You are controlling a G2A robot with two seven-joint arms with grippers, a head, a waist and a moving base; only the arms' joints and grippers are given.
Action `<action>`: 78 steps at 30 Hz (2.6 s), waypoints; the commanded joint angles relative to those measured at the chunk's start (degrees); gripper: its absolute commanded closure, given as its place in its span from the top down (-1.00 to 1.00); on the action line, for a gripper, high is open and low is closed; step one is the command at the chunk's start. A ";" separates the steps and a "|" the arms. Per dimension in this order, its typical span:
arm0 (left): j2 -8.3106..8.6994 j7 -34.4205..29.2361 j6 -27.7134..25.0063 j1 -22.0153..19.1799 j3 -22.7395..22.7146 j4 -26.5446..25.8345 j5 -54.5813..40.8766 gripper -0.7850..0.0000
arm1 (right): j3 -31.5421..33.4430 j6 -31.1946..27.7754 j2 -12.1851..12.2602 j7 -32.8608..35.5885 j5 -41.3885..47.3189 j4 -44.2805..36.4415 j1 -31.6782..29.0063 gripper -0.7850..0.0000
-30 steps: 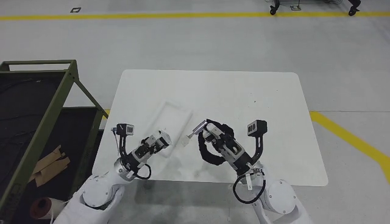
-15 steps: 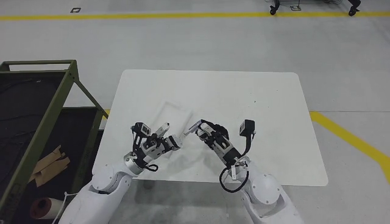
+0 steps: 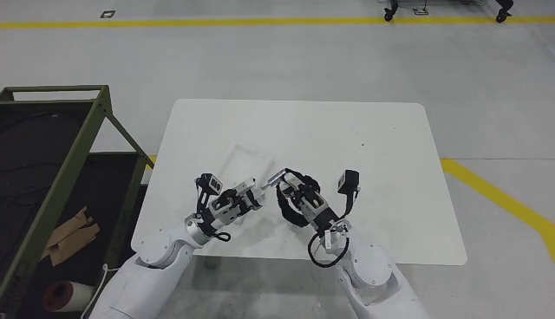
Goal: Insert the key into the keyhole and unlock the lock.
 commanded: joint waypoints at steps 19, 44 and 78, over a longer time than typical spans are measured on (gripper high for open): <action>-0.48 1.10 -0.75 2.86 -2.25 -3.63 4.50 -0.52 | 1.44 2.79 0.00 1.62 3.75 -0.65 0.22 -1.00; -0.81 8.54 -4.38 4.95 -4.72 -6.74 19.89 -1.00 | 1.28 3.76 0.13 3.28 2.21 -1.29 0.15 -1.00; -1.74 34.66 -11.82 9.61 -5.42 -12.81 64.45 -1.00 | 1.16 4.35 0.35 4.91 1.62 -1.42 -0.27 -1.00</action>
